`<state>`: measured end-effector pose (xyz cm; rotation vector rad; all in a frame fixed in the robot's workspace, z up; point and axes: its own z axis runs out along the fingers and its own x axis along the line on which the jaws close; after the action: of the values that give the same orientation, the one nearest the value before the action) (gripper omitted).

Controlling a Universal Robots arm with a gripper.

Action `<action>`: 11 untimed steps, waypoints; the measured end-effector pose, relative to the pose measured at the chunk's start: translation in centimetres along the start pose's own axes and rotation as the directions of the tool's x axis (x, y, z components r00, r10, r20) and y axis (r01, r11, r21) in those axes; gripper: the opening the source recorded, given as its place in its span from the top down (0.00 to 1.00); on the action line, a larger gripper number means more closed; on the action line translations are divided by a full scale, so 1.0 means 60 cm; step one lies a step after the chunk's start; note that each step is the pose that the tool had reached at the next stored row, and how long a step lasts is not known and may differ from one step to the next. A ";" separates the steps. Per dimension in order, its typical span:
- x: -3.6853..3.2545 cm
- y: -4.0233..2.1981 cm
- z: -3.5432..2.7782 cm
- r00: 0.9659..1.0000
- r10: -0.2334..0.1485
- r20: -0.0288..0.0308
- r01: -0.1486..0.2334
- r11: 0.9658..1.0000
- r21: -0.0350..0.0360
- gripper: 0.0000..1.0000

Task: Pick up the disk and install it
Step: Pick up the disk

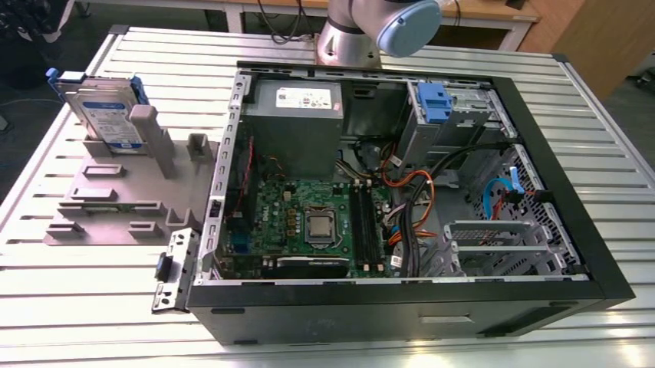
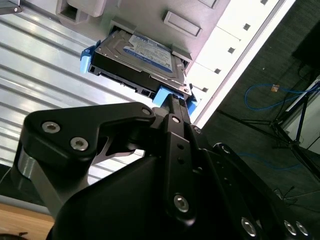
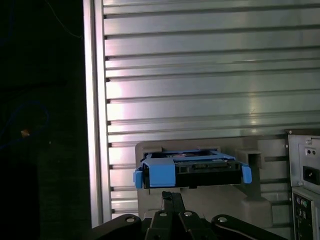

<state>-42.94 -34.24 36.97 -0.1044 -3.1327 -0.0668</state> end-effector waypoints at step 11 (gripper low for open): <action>0.000 0.000 0.000 0.993 -0.116 -0.005 0.116 0.993 0.001 0.89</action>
<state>-42.94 -34.24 36.97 0.0785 -3.1310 -0.0661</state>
